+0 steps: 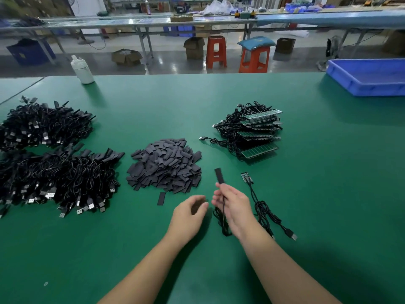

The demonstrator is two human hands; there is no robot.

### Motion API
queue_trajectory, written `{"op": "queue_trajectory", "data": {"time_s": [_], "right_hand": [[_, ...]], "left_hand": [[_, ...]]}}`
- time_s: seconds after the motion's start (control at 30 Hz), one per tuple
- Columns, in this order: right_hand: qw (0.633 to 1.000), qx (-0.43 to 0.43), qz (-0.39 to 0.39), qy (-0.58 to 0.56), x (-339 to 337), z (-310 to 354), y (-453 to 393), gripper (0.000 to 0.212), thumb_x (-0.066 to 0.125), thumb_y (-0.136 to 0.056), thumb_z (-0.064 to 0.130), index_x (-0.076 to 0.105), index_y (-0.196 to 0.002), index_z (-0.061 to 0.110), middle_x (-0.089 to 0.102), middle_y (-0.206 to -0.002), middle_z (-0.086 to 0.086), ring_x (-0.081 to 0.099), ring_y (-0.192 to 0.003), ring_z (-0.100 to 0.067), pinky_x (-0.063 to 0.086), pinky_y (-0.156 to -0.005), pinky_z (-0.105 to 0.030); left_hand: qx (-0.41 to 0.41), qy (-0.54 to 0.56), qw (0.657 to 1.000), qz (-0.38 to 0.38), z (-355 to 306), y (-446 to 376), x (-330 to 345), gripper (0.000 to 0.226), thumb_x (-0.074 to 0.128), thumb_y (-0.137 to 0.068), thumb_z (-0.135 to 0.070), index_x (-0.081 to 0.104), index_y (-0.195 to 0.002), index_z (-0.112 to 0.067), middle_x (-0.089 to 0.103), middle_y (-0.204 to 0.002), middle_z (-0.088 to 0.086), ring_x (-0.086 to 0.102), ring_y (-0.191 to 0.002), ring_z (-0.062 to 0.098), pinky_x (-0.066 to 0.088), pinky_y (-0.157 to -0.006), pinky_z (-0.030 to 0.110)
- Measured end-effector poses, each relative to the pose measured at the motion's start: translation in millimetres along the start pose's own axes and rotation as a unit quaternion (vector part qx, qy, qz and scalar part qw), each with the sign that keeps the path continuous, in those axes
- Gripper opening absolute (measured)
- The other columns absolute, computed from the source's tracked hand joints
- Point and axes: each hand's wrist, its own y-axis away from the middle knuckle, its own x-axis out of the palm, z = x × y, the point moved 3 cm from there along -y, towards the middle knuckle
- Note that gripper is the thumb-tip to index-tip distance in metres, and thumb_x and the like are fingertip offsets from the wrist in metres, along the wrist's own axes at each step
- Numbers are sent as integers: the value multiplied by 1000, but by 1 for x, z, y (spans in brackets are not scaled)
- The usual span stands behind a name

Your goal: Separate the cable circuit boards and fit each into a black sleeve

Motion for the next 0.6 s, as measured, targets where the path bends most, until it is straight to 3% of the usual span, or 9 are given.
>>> {"op": "queue_trajectory", "data": {"time_s": [0.07,0.17,0.23,0.3,0.33,0.37,0.43,0.5,0.6], "right_hand": [[987,18,-4,-159,9,1,1,17,55,-99,7,66,-104,-4,68,-77,-10,68,-69,-16,59,-66,-26],[979,19,12,-204,24,1,3,18,53,-99,5,63,-110,-7,70,-94,-19,73,-82,-21,60,-72,-26],[993,-5,24,-117,27,6,1,24,55,-99,8,61,-118,-5,70,-110,-19,72,-96,-23,59,-82,-27],[981,-76,7,178,18,20,-5,30,58,-100,22,63,-125,5,69,-120,-8,68,-108,-18,52,-92,-25],[917,-129,-24,377,9,29,-9,33,57,-100,29,65,-126,11,68,-124,-3,63,-115,-16,47,-96,-25],[814,-175,-51,551,-2,37,-14,36,55,-99,34,64,-129,16,63,-132,-1,56,-123,-18,43,-101,-28],[636,-171,-60,751,-26,46,-22,46,48,-100,42,53,-141,22,45,-151,-3,36,-140,-25,33,-112,-36],[573,-105,-44,812,-50,47,-26,52,42,-101,47,41,-149,25,29,-160,-4,23,-147,-29,25,-117,-43],[563,-108,-33,819,-64,51,-25,48,43,-102,45,47,-144,24,39,-154,-2,32,-142,-26,30,-114,-42]], "left_hand": [[-7,36,998,58,-6,6,4,14,64,-94,-24,71,-105,-19,75,-91,-4,65,-78,6,54,-90,34],[-16,67,995,66,-14,12,5,9,64,-94,-17,72,-92,-14,75,-79,7,62,-67,15,56,-78,40],[-32,93,994,47,-17,10,-3,9,66,-92,-17,71,-89,-10,72,-74,6,60,-63,15,57,-72,39],[-23,64,998,0,-18,2,-26,10,70,-90,-21,71,-86,-12,67,-68,-3,54,-58,11,49,-64,29],[-7,21,999,-36,-19,-5,-42,11,71,-89,-24,72,-84,-14,66,-67,-7,53,-58,10,46,-61,25],[10,-33,997,-75,-20,-11,-62,11,70,-89,-27,72,-85,-17,67,-69,-10,56,-59,8,47,-61,22],[28,-142,978,-148,-18,-24,-106,13,66,-90,-31,73,-95,-21,71,-79,-7,64,-68,10,55,-69,25],[34,-245,943,-220,-12,-35,-153,18,63,-92,-31,71,-99,-16,71,-79,-1,65,-66,17,58,-66,32],[20,-356,887,-293,2,-49,-211,21,58,-94,-31,67,-94,-11,65,-70,3,58,-56,22,49,-52,29]]}}
